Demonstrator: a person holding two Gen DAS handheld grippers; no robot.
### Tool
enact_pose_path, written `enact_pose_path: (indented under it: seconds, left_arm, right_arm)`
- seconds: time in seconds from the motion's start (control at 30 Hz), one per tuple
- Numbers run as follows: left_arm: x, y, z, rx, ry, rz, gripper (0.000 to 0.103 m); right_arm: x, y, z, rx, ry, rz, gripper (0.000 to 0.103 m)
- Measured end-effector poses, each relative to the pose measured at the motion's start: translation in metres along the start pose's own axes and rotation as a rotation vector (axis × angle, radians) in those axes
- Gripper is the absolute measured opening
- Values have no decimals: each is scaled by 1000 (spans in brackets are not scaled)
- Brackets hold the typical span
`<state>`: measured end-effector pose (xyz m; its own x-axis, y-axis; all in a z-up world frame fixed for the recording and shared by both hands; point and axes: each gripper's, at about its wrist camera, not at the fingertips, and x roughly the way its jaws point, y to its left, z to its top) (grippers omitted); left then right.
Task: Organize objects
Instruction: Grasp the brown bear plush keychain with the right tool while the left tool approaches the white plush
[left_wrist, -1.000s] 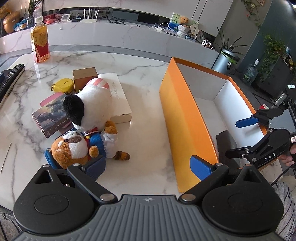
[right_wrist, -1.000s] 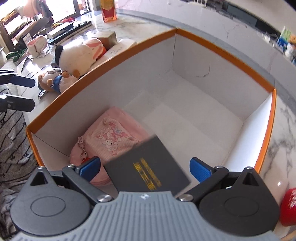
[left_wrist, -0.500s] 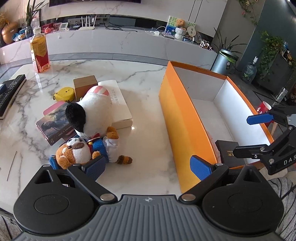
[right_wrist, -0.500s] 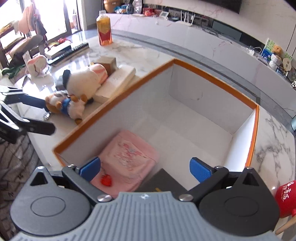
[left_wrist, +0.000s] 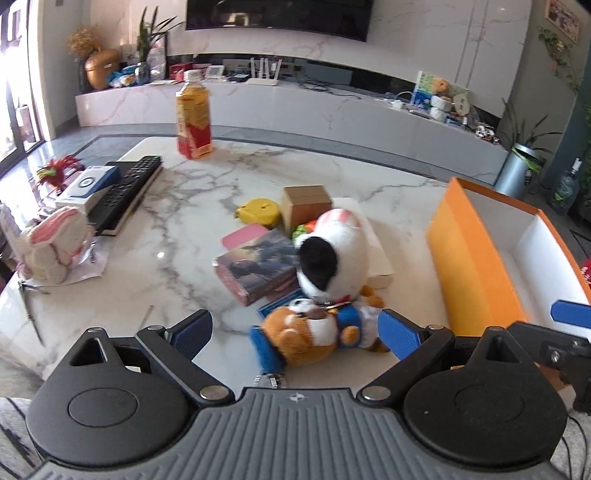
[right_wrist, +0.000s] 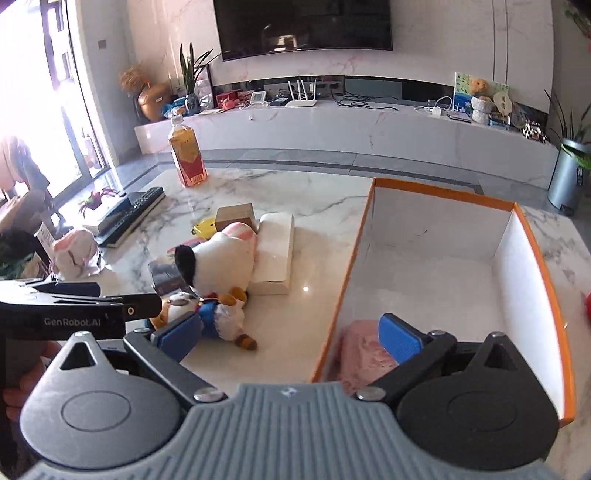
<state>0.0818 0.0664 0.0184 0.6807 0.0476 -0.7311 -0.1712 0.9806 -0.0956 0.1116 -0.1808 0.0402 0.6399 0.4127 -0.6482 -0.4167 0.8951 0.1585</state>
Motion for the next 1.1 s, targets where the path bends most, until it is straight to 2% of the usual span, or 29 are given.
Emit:
enact_pose_path:
  seconds: [0.1, 0.2, 0.3, 0.37, 0.47, 0.53, 0.57, 0.63, 0.73, 0.87, 1.0, 1.1]
  left_arm:
    - [0, 22, 5, -29, 13, 32, 103]
    - [3, 36, 8, -36, 45, 37, 103]
    - [3, 46, 7, -61, 28, 44, 103]
    - [3, 52, 7, -80, 24, 44, 103]
    - [9, 60, 7, -119, 58, 52, 103]
    - [13, 62, 6, -130, 76, 60, 103]
    - [15, 64, 6, -132, 84, 57, 103]
    - [18, 65, 5, -138, 93, 44, 103]
    - [21, 66, 4, -133, 107, 22, 103]
    - [26, 67, 2, -121, 131, 2, 103]
    - [29, 71, 3, -146, 143, -14, 103]
    - [31, 75, 4, -161, 148, -11, 103]
  right_arm:
    - [14, 27, -3, -37, 49, 32, 102]
    - [22, 51, -9, -124, 55, 53, 102]
    - [32, 65, -12, -182, 60, 64, 102]
    - [42, 73, -14, -269, 57, 92, 102]
    - [60, 83, -16, -457, 17, 118, 100]
    - [79, 91, -13, -551, 59, 121, 89]
    - [89, 96, -12, -598, 93, 145, 79]
    - [106, 103, -12, -678, 126, 191, 76]
    - [131, 111, -16, -777, 152, 169, 76]
    - [156, 114, -18, -816, 199, 177, 77]
    - [166, 120, -28, -923, 209, 124, 72]
    - [170, 120, -32, -943, 198, 107, 69]
